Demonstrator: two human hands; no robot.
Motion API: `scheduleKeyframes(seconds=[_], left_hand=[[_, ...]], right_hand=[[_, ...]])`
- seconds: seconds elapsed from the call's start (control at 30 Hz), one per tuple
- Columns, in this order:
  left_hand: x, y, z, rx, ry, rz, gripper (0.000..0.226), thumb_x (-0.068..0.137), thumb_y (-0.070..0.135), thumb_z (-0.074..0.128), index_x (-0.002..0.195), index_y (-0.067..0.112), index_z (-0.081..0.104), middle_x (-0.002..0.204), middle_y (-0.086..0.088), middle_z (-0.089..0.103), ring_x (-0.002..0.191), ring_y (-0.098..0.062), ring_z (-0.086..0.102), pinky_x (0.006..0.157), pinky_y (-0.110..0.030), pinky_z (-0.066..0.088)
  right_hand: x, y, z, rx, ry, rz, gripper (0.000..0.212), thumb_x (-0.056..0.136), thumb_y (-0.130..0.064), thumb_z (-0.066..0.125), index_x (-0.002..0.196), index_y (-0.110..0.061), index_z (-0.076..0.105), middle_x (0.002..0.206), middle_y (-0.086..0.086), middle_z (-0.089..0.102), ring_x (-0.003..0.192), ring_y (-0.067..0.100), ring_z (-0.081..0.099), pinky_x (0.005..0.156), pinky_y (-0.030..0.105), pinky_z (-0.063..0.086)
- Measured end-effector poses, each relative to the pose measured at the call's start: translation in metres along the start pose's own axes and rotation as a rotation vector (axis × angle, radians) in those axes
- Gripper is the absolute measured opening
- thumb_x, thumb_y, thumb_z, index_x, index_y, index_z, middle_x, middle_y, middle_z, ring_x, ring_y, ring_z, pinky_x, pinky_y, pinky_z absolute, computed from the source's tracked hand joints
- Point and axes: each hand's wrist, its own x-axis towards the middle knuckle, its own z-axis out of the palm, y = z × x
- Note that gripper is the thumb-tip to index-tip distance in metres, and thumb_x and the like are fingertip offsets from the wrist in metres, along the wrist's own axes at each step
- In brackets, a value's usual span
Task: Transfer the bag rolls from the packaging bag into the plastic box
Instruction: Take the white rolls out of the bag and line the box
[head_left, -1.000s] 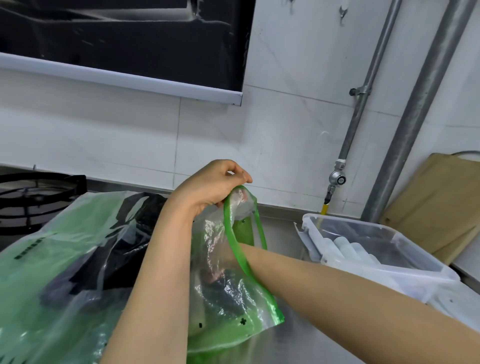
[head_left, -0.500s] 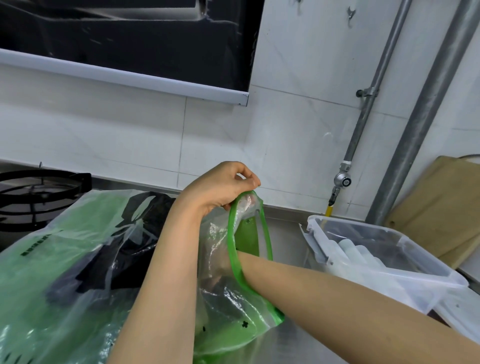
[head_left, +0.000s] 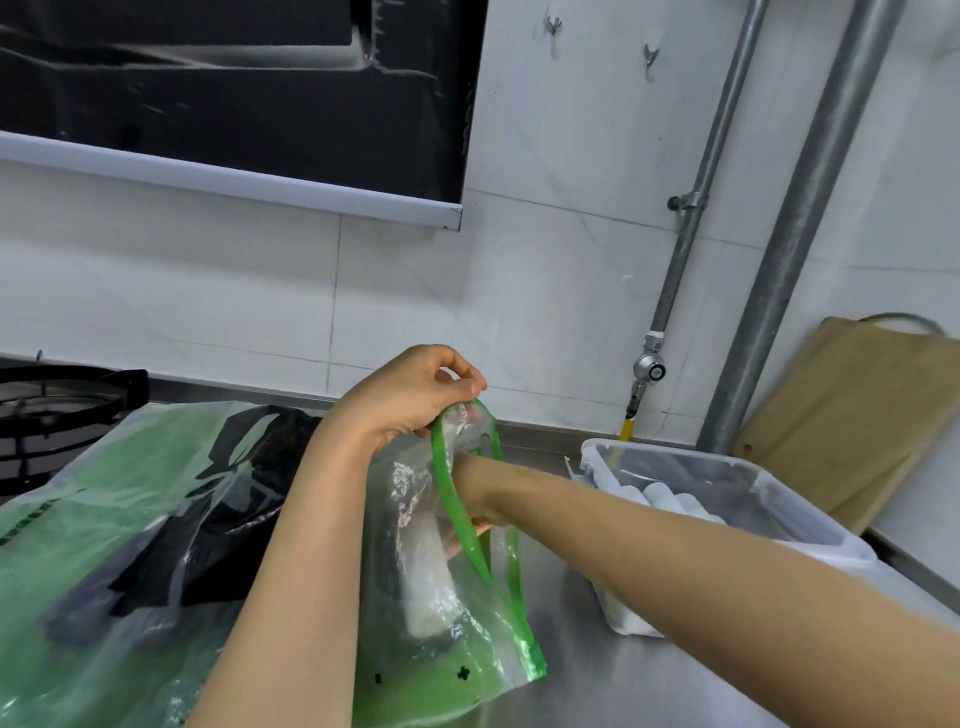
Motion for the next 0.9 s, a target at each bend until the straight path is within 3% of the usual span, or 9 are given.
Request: scheduleKeyframes(seconds=[0.07,0.13,0.27,0.37,0.5,0.67,0.9], left_hand=[[0.001,0.0,0.001,0.012,0.0,-0.001,0.019,0.093,0.021,0.053,0.106,0.011,0.062,0.097,-0.012,0.068,0.049,-0.007,0.039,0.044,-0.016,0.034],[0.002,0.0,0.003,0.026,-0.002,-0.003,0.019,0.093,0.022,0.053,0.106,0.012,0.062,0.097,-0.011,0.069,0.047,-0.006,0.04,0.046,-0.018,0.034],[0.005,-0.001,0.009,0.038,-0.013,-0.008,0.017,0.093,0.022,0.054,0.104,0.012,0.063,0.096,-0.013,0.068,0.038,0.001,0.043,0.042,-0.014,0.034],[0.008,-0.003,0.013,0.047,-0.03,-0.023,0.016,0.093,0.022,0.054,0.102,0.012,0.062,0.088,-0.008,0.067,0.038,0.002,0.043,0.039,-0.013,0.033],[0.011,-0.004,0.019,0.041,-0.046,-0.045,0.018,0.093,0.02,0.054,0.104,0.008,0.061,0.075,-0.001,0.066,0.031,0.0,0.037,0.034,-0.012,0.029],[0.012,-0.002,0.025,0.087,-0.059,-0.052,0.017,0.093,0.02,0.054,0.103,0.009,0.061,0.081,-0.005,0.066,0.03,0.0,0.037,0.034,-0.013,0.028],[0.014,-0.004,0.029,0.094,-0.068,-0.067,0.016,0.093,0.02,0.054,0.102,0.009,0.061,0.086,-0.011,0.064,0.034,-0.001,0.036,0.037,-0.015,0.029]], right_hand=[[-0.002,0.004,-0.007,0.044,0.001,0.042,0.024,0.094,-0.011,0.052,0.111,0.005,0.059,0.089,0.014,0.062,0.069,0.021,0.061,0.073,0.032,0.056],[-0.006,0.011,-0.019,0.056,0.009,0.055,0.03,0.091,-0.019,0.057,0.114,0.001,0.06,0.086,0.01,0.062,0.064,0.016,0.059,0.065,0.027,0.055],[-0.018,0.022,-0.041,0.092,0.054,0.082,0.01,0.086,-0.015,0.062,0.081,-0.006,0.06,0.073,0.007,0.062,0.062,0.016,0.06,0.064,0.026,0.056],[-0.026,0.03,-0.057,0.108,0.109,0.102,0.013,0.084,-0.016,0.064,0.08,-0.006,0.059,0.073,0.007,0.063,0.06,0.015,0.061,0.061,0.024,0.056],[-0.037,0.037,-0.077,0.137,0.183,0.107,0.019,0.083,-0.016,0.066,0.094,-0.002,0.059,0.076,0.009,0.063,0.061,0.017,0.061,0.062,0.027,0.056],[-0.049,0.047,-0.102,0.166,0.244,0.118,0.017,0.083,-0.016,0.066,0.08,-0.004,0.055,0.077,0.01,0.061,0.062,0.018,0.061,0.06,0.026,0.056],[-0.062,0.067,-0.139,0.155,0.35,0.19,0.016,0.082,-0.017,0.065,0.084,-0.004,0.055,0.089,0.014,0.062,0.067,0.022,0.062,0.066,0.03,0.057]])
